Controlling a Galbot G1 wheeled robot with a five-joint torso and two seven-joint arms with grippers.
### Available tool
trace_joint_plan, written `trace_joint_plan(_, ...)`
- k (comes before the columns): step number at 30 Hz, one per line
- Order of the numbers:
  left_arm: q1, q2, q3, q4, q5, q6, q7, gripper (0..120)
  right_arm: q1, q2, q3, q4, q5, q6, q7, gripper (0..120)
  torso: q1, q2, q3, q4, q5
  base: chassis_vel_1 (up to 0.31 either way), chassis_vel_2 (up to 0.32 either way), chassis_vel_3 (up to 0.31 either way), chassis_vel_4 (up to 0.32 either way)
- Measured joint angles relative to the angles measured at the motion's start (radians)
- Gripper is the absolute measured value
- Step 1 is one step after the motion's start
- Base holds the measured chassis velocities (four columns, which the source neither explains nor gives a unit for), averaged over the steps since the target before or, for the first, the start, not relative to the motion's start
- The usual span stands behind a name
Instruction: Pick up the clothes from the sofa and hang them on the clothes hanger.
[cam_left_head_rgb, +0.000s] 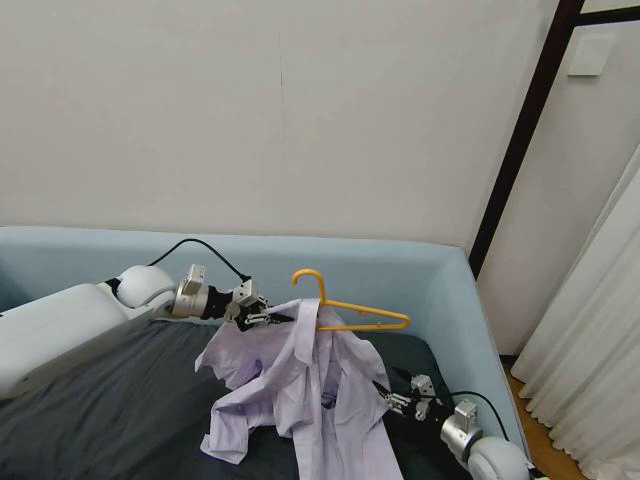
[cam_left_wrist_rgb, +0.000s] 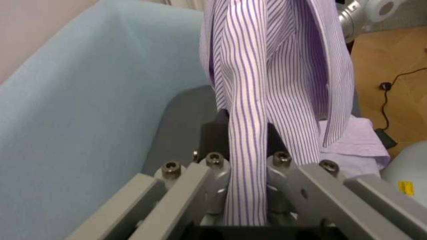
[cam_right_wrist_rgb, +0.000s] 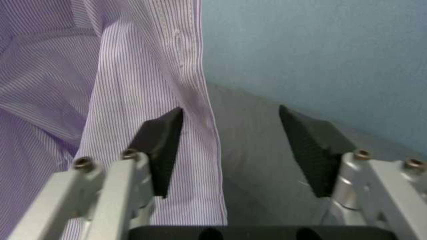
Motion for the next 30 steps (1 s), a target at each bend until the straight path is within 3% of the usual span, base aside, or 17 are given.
trace_joint_plan(15,0.074,0.038,-0.056,-0.040,0.003,0.003,-0.017,1,-0.009,-0.008,-0.028,0.045,0.022,0.000,0.021,1,0.000,0.000,0.000,0.0000,-0.0001,0.000,0.000,0.000,0.000)
trace_joint_plan(30,0.107,0.061,-0.091,-0.025,0.051,-0.029,0.014,1,-0.003,-0.054,-0.010,0.128,0.087,-0.041,0.058,0,0.000,0.000,0.000,0.0001,0.0000,0.000,0.000,0.000,0.000)
